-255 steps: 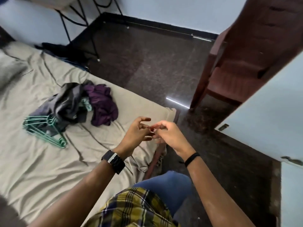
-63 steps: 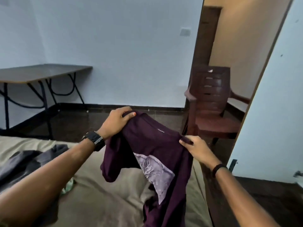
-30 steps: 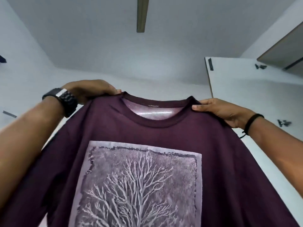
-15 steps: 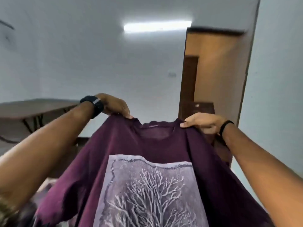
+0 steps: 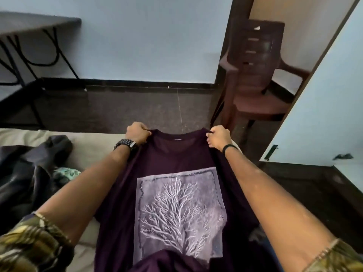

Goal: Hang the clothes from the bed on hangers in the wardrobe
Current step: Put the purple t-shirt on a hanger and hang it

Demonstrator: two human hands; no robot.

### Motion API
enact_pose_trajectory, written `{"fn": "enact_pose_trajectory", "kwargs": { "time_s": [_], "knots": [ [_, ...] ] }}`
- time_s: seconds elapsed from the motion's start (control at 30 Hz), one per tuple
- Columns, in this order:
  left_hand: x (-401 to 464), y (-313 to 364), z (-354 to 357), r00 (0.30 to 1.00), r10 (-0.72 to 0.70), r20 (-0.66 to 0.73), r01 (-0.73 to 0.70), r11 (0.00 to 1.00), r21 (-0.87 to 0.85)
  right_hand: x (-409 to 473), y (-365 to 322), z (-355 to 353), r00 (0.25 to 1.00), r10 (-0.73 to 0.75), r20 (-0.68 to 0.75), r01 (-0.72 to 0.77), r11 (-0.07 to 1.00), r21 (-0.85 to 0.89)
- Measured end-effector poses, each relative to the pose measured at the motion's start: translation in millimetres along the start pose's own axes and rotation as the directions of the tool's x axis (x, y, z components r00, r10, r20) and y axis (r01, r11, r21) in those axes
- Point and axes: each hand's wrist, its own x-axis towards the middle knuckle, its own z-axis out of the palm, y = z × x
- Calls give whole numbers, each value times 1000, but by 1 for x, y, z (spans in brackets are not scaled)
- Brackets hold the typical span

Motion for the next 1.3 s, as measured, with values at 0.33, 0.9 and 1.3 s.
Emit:
{"fn": "enact_pose_trajectory", "kwargs": {
  "time_s": [0.33, 0.9, 1.3],
  "knots": [
    [-10, -53, 77, 984, 176, 2, -175, 976, 127, 0, 44, 62, 976, -74, 203, 164, 867, -471],
    [-143, -122, 36, 972, 116, 204, -110, 993, -40, -136, 46, 135, 873, -312, 375, 471, 737, -484],
    [-345, -237, -64, 728, -26, -685, 71, 997, 38, -298, -18, 224, 449, -499, 741, 731, 682, 17]
  ]
}}
